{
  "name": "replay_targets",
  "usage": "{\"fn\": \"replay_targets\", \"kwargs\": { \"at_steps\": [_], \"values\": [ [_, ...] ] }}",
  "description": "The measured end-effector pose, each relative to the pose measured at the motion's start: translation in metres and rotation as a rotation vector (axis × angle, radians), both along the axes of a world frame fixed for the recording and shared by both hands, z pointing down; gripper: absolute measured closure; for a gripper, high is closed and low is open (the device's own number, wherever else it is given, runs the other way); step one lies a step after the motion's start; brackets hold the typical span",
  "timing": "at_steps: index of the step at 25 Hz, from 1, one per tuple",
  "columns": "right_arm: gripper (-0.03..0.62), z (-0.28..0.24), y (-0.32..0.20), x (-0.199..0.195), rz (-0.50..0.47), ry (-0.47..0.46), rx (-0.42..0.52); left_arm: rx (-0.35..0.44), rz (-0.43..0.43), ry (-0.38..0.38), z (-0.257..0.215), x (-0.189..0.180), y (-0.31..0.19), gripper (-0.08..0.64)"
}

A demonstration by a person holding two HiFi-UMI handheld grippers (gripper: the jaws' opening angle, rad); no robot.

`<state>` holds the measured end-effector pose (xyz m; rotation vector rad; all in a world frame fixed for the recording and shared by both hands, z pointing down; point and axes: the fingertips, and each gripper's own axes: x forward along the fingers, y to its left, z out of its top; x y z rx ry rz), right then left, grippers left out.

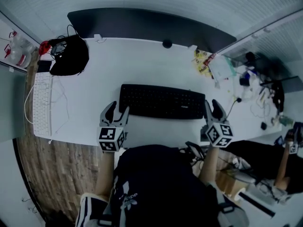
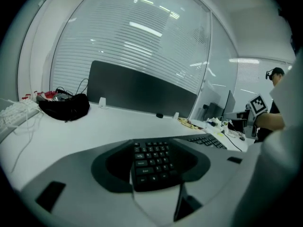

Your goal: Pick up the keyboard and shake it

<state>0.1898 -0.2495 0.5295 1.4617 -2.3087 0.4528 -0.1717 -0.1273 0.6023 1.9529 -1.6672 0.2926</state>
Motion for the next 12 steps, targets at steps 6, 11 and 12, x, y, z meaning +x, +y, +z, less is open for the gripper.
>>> {"fn": "replay_targets", "kwargs": {
  "at_steps": [6, 11, 12],
  "values": [
    [0.439, 0.03, -0.019, 0.008, 0.005, 0.013, -0.078, -0.096, -0.026, 0.069, 0.034, 0.002, -0.011, 0.342],
    [0.433, 0.055, -0.032, 0.006, -0.003, -0.001, -0.151, -0.169, -0.045, 0.069, 0.06, 0.0, -0.016, 0.341],
    [0.431, 0.061, -0.035, 0.007, -0.005, -0.007, -0.164, -0.182, -0.052, 0.071, 0.064, -0.001, -0.017, 0.341]
  ]
}}
